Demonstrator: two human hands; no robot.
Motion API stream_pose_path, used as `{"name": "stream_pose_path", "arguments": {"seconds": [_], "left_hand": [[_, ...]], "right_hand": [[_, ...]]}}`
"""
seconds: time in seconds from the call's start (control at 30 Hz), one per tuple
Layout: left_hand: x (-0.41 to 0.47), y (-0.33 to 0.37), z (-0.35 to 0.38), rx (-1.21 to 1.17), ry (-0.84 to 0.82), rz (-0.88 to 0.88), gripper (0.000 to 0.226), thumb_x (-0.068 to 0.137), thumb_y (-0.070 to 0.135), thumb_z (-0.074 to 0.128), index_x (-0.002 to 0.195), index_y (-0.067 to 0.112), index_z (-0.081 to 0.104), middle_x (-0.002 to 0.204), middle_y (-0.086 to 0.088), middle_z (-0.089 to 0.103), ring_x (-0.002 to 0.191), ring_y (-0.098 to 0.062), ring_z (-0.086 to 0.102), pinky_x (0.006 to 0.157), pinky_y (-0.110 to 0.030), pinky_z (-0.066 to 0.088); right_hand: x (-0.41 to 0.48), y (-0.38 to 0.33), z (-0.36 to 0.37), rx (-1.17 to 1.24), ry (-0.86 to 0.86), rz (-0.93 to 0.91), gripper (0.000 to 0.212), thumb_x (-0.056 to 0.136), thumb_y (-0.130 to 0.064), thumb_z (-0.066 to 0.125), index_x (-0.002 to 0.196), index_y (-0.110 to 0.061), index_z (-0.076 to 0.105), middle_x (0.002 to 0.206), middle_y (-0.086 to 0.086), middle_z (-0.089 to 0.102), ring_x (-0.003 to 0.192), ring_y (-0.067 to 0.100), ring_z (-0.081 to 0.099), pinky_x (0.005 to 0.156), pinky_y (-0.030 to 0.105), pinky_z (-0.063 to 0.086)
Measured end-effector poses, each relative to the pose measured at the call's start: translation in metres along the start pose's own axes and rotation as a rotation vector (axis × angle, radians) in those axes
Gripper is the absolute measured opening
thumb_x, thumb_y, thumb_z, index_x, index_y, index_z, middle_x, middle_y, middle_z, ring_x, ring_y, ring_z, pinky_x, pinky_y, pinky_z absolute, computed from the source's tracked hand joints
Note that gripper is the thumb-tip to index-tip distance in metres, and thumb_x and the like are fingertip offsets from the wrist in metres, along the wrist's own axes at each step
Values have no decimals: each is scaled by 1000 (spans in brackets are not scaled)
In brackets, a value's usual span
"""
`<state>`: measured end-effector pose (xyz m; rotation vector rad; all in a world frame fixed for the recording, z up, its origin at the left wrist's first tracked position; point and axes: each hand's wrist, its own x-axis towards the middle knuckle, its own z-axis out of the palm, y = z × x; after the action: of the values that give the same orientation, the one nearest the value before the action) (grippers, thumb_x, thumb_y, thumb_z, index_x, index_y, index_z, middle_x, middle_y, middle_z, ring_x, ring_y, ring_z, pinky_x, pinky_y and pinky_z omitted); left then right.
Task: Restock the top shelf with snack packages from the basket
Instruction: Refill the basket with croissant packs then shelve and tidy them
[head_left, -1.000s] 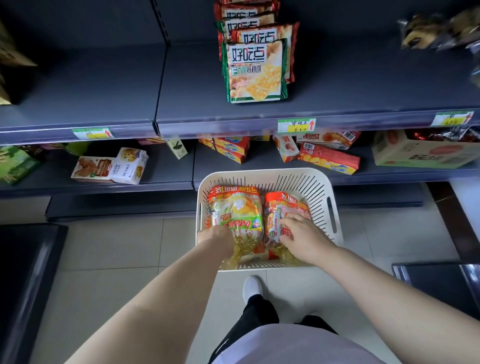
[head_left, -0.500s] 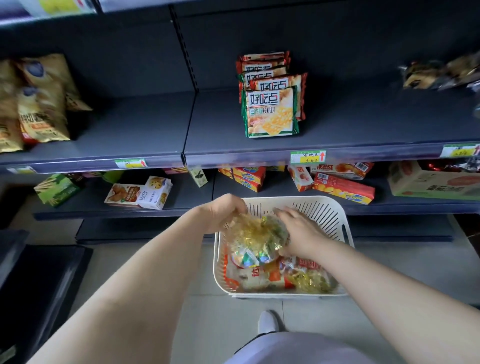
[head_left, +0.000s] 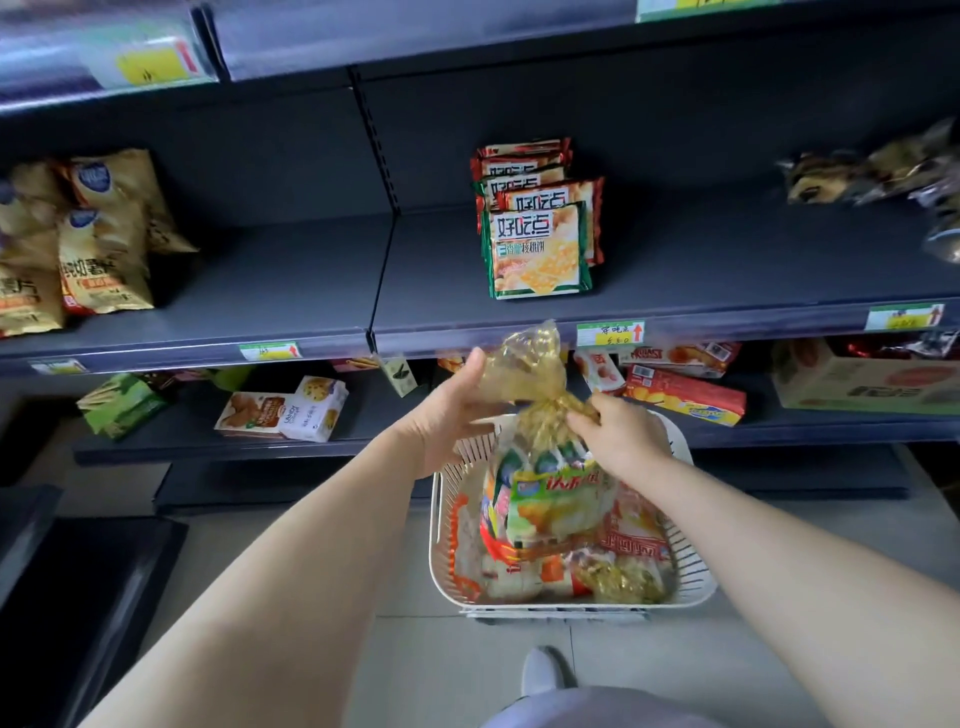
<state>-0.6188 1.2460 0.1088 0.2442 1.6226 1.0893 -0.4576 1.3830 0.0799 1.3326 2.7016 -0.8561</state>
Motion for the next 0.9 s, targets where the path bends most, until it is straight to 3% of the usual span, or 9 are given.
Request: {"name": "stream_pose_path", "arguments": {"seconds": [0.07,0.17,0.23,0.37,0.47,0.53,0.67,0.8,0.9], "left_hand": [[-5,-8,3,126,-76,-18,73,69,87,42,113,32,60,131,7,59,121,-18,51,108,-54,27],[-1,-23,5,108,-95,16,96,51,62,87,129,17,56,113,-1,72,99,-15,70,81,-35,56],[4,-25,8,201,-67,40,100,46,42,97,131,11,55,111,-5,74,99,-20,72,91,-39,56],[0,-19,10,209,46,84,52,71,21,88,116,14,62,104,-5,75,90,-20,73,72,-29,59],[-6,-19,6,107,113,81,55,73,28,86,119,15,59,100,-6,76,83,-22,75,61,-28,59],[-10,-21,7,80,137,52,65,69,37,86,124,15,58,100,-6,77,87,-24,75,73,-36,60],[-24,-23,23,20,200,55,61,71,45,83,119,13,61,99,-6,77,93,-27,73,95,-50,53],[-37,-17,50,-9,291,87,49,73,42,83,108,13,63,92,-6,77,83,-25,74,82,-41,58],[-47,-9,77,53,421,132,47,66,43,86,99,15,67,85,-2,77,76,-22,75,77,-40,61]], "right_hand": [[6,2,-10,-20,17,56,42,99,-50,38,109,-15,59,82,7,63,83,30,61,64,34,44],[13,0,-21,-3,4,117,42,98,-52,32,89,-18,56,78,7,60,82,30,62,52,29,33],[13,-4,-28,22,2,135,43,97,-54,31,73,-22,44,72,3,55,77,28,58,49,28,29],[4,-8,-37,221,-40,109,44,93,-63,38,80,-23,51,76,-3,56,79,23,57,61,30,39],[-3,-5,-39,536,-85,103,43,89,-66,45,104,-27,53,109,-4,59,106,21,54,89,37,44],[-10,-3,-39,620,-107,85,53,90,-63,47,125,-24,50,129,-1,56,114,21,53,91,36,43],[-30,3,-37,517,-110,17,59,96,-41,52,149,-26,28,143,0,48,113,22,55,86,31,43],[-56,9,-43,246,84,-36,57,96,-32,53,148,-28,29,145,3,41,121,21,50,82,29,45],[-79,10,-51,178,26,-150,51,94,-37,55,142,-32,39,146,-2,42,117,17,52,83,28,48]]}}
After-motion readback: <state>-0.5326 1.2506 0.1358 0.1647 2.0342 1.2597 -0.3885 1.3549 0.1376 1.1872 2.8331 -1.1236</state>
